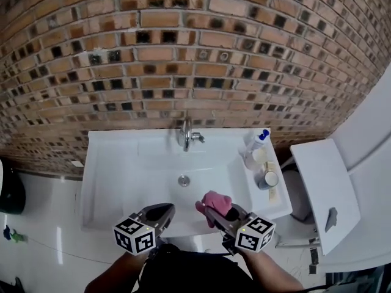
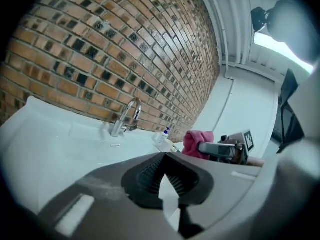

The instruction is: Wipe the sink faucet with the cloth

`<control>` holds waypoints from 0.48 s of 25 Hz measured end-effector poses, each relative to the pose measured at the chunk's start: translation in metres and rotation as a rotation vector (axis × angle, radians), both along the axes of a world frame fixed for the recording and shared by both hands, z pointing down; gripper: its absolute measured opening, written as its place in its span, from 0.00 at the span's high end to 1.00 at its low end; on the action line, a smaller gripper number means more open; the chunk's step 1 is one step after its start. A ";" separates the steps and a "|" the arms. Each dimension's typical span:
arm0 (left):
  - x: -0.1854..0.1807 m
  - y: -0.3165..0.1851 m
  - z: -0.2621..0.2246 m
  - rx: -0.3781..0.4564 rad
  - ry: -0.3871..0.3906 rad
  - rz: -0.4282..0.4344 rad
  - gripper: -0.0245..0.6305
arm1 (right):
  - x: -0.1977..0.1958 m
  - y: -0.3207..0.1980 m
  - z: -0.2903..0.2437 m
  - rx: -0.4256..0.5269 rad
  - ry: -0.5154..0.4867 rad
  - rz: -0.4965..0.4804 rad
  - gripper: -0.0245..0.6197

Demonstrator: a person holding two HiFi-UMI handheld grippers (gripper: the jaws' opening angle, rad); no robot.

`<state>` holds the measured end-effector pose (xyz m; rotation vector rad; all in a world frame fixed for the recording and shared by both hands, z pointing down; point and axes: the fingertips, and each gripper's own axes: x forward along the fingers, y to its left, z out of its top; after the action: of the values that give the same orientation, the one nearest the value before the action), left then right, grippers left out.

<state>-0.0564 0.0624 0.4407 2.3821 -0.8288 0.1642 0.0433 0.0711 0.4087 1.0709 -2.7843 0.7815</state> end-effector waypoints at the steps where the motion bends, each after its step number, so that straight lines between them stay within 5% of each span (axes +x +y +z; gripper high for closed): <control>1: 0.006 0.007 -0.002 0.002 0.002 -0.017 0.95 | 0.006 0.005 -0.003 0.009 0.000 -0.007 0.83; 12: 0.063 0.093 -0.001 0.013 -0.027 -0.196 0.95 | 0.069 0.067 -0.023 0.087 -0.044 -0.090 0.83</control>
<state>0.0071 0.1554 0.4398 2.2985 -1.0730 0.1122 0.1124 0.1382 0.3857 0.9439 -2.9052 0.6884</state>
